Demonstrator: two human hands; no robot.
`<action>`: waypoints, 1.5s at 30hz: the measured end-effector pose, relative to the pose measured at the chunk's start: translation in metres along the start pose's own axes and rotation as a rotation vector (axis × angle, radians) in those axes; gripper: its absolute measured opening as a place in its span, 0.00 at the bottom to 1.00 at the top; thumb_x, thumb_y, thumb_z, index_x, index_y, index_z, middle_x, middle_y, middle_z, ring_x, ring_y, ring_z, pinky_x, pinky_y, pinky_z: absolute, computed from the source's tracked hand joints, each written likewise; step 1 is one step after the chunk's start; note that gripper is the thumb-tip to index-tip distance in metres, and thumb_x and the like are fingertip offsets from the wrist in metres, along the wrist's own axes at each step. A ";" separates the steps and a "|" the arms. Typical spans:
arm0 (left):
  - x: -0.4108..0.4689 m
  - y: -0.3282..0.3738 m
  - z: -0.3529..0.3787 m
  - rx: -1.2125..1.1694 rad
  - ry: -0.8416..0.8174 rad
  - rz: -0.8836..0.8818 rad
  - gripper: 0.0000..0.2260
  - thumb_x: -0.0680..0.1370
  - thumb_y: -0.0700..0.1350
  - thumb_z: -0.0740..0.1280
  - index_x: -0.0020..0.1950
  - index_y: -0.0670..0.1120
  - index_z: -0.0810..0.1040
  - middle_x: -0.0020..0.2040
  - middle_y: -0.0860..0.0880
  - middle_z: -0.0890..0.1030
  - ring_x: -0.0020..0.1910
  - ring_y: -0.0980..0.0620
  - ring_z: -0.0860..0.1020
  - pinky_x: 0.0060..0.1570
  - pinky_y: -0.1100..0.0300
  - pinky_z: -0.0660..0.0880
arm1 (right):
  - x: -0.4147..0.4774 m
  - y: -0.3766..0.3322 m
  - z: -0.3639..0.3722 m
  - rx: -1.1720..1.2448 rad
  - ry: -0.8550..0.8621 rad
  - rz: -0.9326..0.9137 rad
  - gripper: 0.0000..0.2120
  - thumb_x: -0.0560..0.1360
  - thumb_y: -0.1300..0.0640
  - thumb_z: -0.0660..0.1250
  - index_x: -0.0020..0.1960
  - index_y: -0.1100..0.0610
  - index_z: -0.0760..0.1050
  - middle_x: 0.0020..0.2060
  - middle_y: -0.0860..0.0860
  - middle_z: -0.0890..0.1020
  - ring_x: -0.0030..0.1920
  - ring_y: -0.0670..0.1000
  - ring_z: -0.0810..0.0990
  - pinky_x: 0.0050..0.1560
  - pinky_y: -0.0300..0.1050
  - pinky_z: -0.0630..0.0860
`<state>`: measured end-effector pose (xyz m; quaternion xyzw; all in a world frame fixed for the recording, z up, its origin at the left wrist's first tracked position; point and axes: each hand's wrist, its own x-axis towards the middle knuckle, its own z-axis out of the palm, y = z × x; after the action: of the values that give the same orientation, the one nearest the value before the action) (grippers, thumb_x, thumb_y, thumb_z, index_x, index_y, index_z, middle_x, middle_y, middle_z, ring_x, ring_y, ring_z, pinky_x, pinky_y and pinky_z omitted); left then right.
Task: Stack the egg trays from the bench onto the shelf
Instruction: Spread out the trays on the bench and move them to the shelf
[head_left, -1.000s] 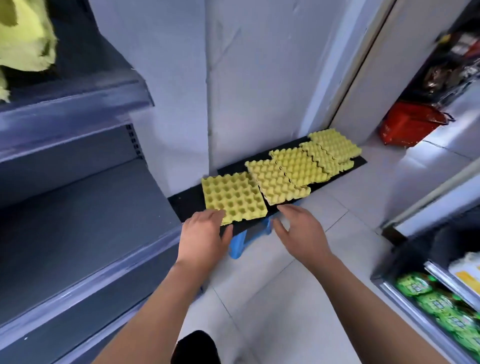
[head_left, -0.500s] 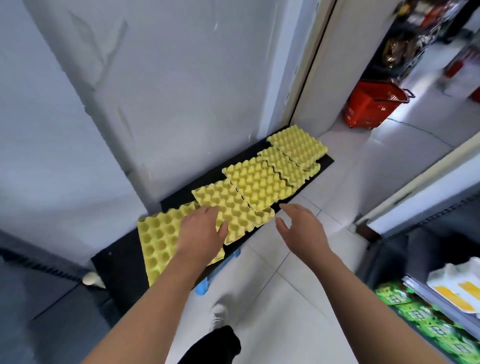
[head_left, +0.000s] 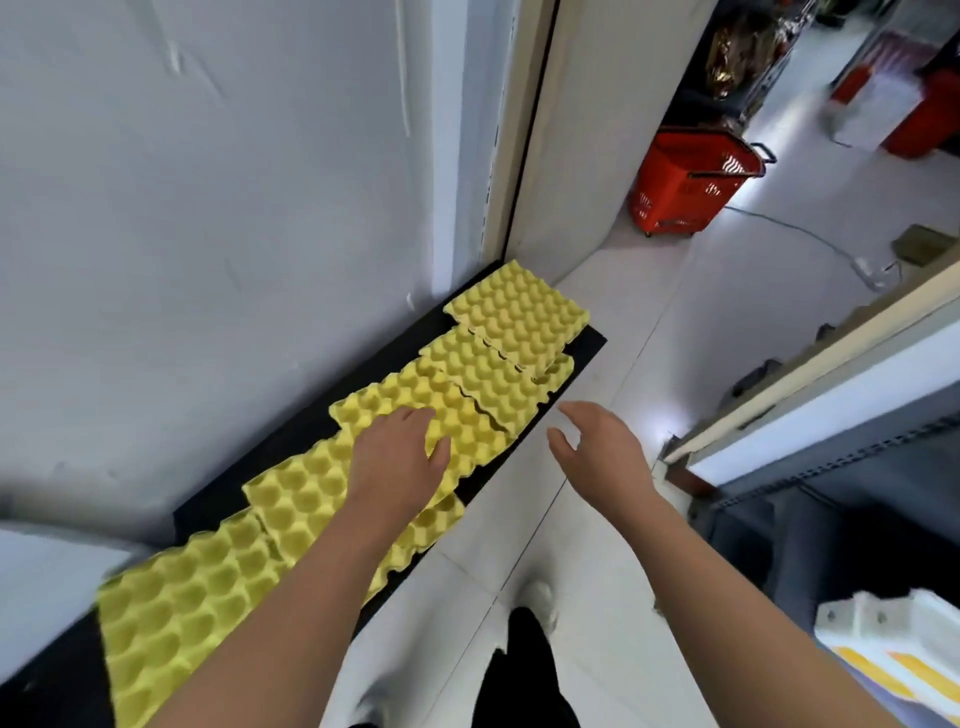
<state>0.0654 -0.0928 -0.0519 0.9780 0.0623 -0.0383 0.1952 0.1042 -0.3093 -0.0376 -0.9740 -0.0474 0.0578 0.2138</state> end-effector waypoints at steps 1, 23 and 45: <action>0.017 0.012 0.007 -0.005 0.001 -0.015 0.20 0.81 0.54 0.59 0.71 0.48 0.70 0.66 0.49 0.75 0.64 0.48 0.73 0.61 0.54 0.68 | 0.019 0.012 -0.004 0.000 -0.005 -0.014 0.19 0.78 0.51 0.62 0.68 0.54 0.72 0.66 0.50 0.75 0.63 0.52 0.73 0.61 0.43 0.68; 0.335 0.102 0.166 -0.186 -0.258 -0.436 0.25 0.80 0.53 0.62 0.75 0.48 0.64 0.69 0.48 0.71 0.66 0.47 0.71 0.58 0.52 0.73 | 0.390 0.190 0.056 -0.014 -0.311 -0.064 0.20 0.77 0.49 0.62 0.67 0.54 0.71 0.60 0.50 0.75 0.61 0.52 0.73 0.53 0.44 0.72; 0.426 0.105 0.335 -0.233 -0.315 -0.920 0.45 0.74 0.65 0.64 0.79 0.47 0.42 0.78 0.39 0.47 0.77 0.39 0.47 0.75 0.47 0.48 | 0.579 0.304 0.212 -0.210 -0.620 -0.132 0.38 0.64 0.33 0.71 0.70 0.42 0.63 0.67 0.61 0.60 0.67 0.63 0.66 0.70 0.57 0.63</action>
<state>0.4846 -0.2733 -0.3631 0.8031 0.4611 -0.2605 0.2732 0.6695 -0.4295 -0.4107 -0.9216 -0.1788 0.3323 0.0907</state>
